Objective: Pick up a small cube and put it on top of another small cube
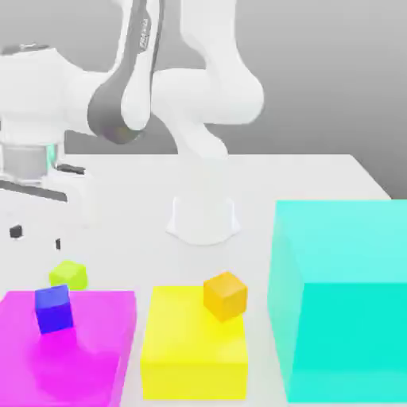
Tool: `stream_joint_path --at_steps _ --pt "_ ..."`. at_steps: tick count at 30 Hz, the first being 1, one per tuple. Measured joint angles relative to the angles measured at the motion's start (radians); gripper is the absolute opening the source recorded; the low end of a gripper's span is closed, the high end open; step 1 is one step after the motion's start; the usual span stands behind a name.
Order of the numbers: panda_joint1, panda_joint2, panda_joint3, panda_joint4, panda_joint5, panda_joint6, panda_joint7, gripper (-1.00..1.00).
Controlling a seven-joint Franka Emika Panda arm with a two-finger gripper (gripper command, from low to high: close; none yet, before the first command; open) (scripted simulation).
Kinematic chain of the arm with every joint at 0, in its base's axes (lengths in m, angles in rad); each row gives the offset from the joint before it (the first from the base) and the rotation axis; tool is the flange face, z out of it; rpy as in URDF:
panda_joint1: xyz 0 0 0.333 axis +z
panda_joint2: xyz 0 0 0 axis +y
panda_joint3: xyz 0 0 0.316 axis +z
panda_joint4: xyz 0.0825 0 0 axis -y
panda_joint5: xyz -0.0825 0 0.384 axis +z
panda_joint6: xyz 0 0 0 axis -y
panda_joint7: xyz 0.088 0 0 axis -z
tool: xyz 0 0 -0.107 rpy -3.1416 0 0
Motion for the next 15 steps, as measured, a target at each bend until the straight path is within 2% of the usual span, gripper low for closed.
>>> stream_joint_path --at_steps 3,5,8,9,15 --pt "-0.047 0.121 0.06 -0.014 0.172 0.083 -0.146 0.0" --pt "-0.128 0.196 0.167 0.0 0.303 0.136 -0.244 0.0" --pt "-0.277 0.303 0.347 0.026 0.438 0.218 -0.348 0.0" --pt "-0.31 0.326 0.385 0.031 0.46 0.237 -0.364 -1.0" --pt "-0.329 0.337 0.405 0.034 0.466 0.245 -0.369 -1.0"
